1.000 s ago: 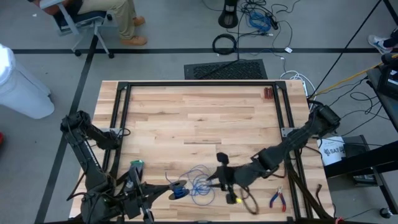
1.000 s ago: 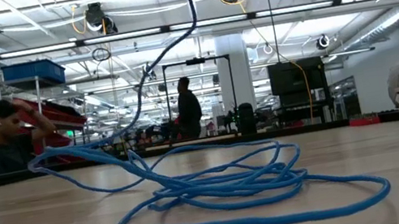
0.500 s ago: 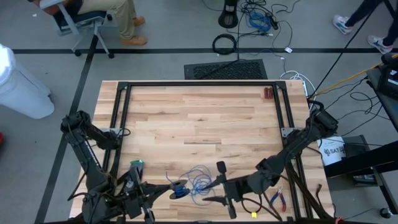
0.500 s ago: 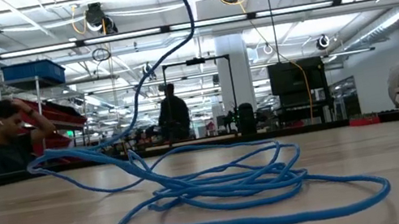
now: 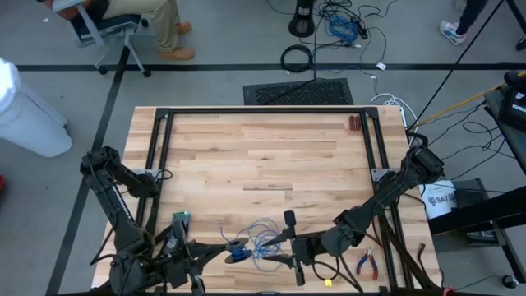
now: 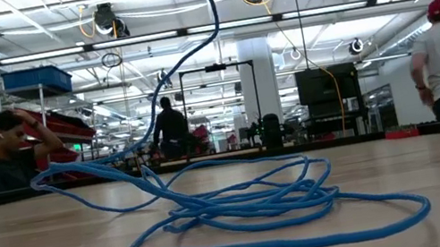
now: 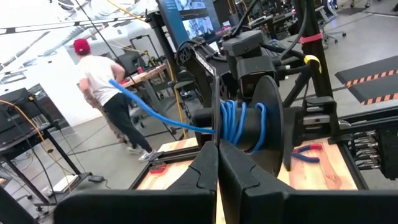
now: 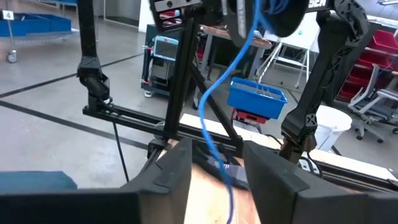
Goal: Coil cords
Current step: Uncoil the blue wire from the spool
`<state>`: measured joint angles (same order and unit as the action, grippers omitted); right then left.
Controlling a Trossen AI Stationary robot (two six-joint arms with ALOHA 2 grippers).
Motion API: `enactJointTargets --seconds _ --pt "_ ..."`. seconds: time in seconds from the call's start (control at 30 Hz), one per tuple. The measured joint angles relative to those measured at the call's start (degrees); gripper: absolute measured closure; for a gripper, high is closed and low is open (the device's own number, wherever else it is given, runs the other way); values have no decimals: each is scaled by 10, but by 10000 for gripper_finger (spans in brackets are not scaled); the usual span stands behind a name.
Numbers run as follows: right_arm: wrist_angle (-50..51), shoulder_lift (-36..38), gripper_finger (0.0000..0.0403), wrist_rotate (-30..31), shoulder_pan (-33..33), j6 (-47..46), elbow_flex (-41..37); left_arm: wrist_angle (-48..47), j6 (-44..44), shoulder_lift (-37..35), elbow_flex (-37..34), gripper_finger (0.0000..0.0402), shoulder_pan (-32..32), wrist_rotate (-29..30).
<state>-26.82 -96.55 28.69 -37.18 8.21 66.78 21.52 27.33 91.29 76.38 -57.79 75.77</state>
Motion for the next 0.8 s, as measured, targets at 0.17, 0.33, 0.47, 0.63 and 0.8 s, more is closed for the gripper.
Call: enactJointTargets --seconds 0.17,0.33,0.47,0.63,0.8 --pt "-14 0 343 -1 0 4 0 -1 0 0 0 400 0 -1" --pt "-11 2 397 -2 -6 6 0 -5 2 0 0 400 0 -1" --pt "-18 10 399 -2 -15 4 0 -70 4 0 0 400 0 -6" --pt "-31 23 401 26 -27 -4 0 -132 4 0 0 400 0 -12" --pt "-84 24 402 36 -43 15 0 -151 23 0 0 400 1 -38"
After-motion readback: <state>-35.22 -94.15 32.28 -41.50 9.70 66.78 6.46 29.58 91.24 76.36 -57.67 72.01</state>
